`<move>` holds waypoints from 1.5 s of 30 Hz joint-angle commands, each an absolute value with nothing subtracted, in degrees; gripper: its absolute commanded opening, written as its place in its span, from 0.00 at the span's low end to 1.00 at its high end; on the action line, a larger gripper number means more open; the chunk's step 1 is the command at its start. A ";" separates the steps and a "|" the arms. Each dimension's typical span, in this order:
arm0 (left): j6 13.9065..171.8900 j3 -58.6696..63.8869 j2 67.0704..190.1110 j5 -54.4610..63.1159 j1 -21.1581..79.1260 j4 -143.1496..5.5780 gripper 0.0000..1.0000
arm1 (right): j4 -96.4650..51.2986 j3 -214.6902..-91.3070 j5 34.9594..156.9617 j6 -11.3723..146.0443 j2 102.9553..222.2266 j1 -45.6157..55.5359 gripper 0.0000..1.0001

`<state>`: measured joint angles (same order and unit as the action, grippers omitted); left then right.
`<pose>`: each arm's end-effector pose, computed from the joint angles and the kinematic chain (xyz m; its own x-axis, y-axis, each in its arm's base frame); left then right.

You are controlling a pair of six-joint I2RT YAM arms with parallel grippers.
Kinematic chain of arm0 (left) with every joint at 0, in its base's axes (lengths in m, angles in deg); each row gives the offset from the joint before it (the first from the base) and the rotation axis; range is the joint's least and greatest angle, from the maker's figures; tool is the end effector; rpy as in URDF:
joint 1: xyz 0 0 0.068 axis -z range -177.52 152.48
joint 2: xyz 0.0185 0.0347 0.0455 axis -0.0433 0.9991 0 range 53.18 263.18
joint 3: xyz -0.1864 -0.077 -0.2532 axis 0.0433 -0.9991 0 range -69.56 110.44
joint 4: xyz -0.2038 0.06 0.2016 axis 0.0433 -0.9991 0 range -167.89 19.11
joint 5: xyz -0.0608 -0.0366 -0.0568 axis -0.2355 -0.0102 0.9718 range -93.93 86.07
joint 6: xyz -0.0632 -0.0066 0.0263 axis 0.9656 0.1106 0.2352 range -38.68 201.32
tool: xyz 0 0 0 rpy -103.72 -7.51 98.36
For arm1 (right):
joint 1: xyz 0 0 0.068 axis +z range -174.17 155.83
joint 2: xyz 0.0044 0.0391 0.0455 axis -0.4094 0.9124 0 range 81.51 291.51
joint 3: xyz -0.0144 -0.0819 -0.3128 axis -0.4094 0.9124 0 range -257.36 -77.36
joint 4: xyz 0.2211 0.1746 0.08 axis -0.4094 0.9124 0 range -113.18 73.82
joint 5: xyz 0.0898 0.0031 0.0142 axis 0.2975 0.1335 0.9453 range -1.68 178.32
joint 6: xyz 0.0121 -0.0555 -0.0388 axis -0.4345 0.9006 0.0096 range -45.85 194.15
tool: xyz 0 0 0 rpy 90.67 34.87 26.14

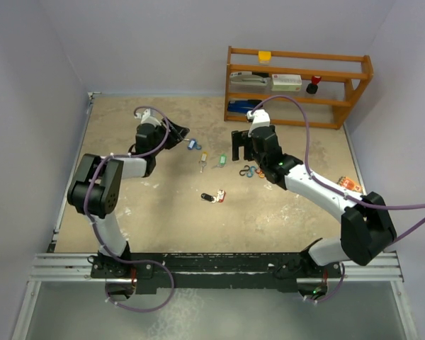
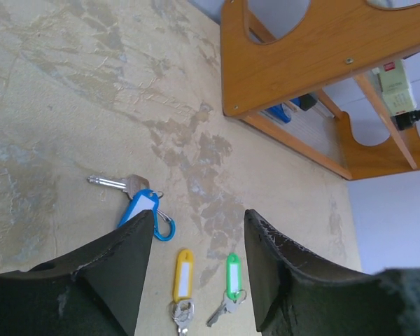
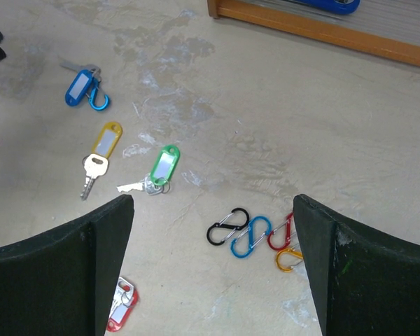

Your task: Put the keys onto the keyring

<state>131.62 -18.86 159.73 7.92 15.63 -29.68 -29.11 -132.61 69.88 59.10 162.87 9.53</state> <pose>0.4260 -0.1114 0.1877 -0.4774 -0.6617 -0.5781 0.0766 0.6240 -0.7776 0.3158 0.1893 0.3139 -0.3498 0.0629 -0.9347 -0.1952 0.9710 0.1384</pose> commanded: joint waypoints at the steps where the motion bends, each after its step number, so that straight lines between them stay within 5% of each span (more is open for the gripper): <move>1: 130.17 -20.32 152.37 7.20 15.39 -30.73 0.52 | -27.51 -135.27 70.06 59.12 164.07 9.30 0.98; 15: 116.39 -14.51 150.36 -9.51 29.46 -59.93 0.54 | -20.86 -139.67 67.39 56.47 167.29 8.45 0.98; 33: 115.38 -13.87 150.91 -12.02 32.66 -61.35 0.52 | -11.14 -142.81 70.74 52.72 173.08 2.78 0.97; 45: 107.97 -2.08 157.68 -17.71 44.77 -68.53 0.53 | -17.67 -134.92 66.12 45.36 161.19 -2.58 0.98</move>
<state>112.24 -6.58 155.31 -15.53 42.36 -67.25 -13.94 -136.89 69.01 48.76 166.98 -1.32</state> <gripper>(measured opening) 0.526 0.976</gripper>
